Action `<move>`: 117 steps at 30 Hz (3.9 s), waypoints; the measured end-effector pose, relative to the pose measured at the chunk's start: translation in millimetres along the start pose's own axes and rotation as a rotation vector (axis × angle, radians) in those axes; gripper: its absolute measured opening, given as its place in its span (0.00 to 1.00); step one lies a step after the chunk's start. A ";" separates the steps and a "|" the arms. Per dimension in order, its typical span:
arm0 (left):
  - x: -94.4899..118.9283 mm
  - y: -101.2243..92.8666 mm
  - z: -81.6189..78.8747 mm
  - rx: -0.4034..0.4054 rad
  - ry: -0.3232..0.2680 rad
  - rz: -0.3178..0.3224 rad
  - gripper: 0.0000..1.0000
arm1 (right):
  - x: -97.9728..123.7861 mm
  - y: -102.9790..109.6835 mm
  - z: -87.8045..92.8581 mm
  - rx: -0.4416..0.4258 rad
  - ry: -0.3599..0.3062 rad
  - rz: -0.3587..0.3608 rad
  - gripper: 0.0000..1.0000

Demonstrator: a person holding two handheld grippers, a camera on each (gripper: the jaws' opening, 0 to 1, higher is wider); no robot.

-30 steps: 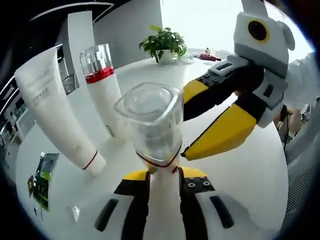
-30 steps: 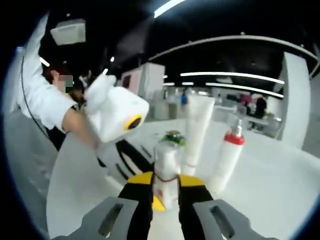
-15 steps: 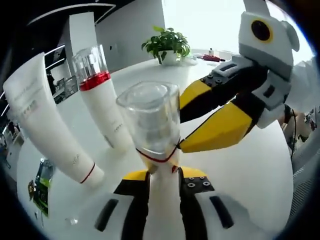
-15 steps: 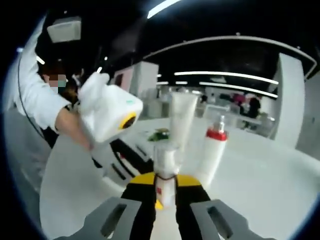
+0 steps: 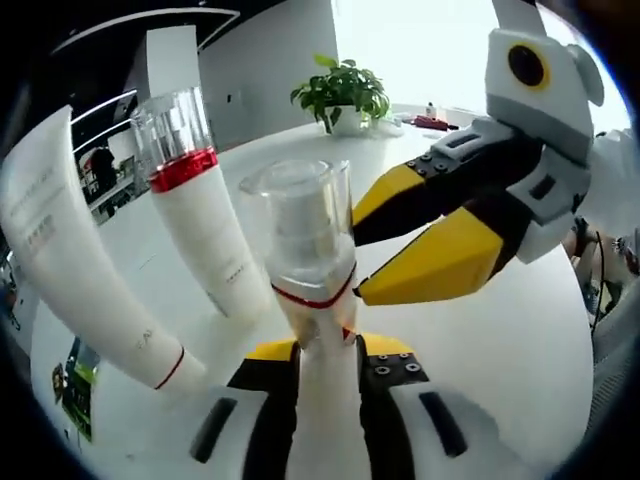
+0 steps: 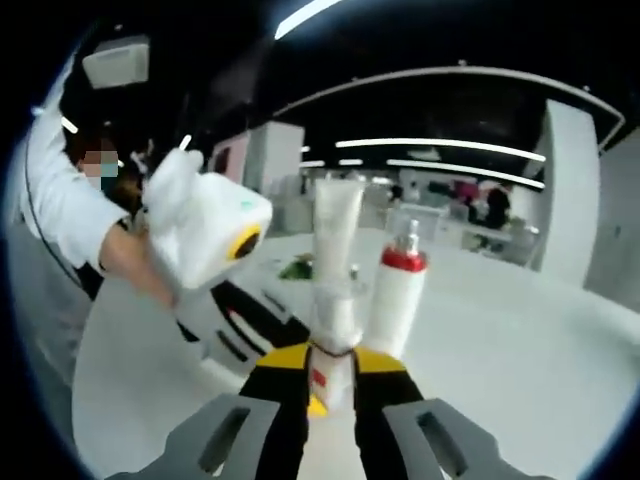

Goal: Arrange the skincare products in the storage area until every visible bottle or jar stands upright without overlapping.

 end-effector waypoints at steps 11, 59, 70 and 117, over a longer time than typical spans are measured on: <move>-5.7 2.3 -3.5 -0.015 -0.005 -0.012 0.23 | -4.3 -8.4 3.7 0.000 0.020 0.010 0.08; 28.6 -44.0 27.1 0.131 -0.019 0.197 0.12 | 13.2 12.9 59.2 -0.325 0.084 -0.045 0.01; 77.0 -46.8 24.1 0.199 -0.085 0.126 0.15 | 24.6 30.8 54.0 -0.393 0.005 0.010 0.01; 151.2 -36.0 -7.8 0.145 -0.145 0.013 0.55 | 27.8 -31.9 0.6 0.003 0.118 0.131 0.50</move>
Point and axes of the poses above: the point that each gripper's makers call its tool centre point, and the gripper's own axes: x roughly backward along the fingers, y roughly to its left, z roughly out of its underside, the point moved 8 cm from there along x, roughly backward along the fingers, and after that the axes turned 11 degrees about -x, right-handed, at the moved point
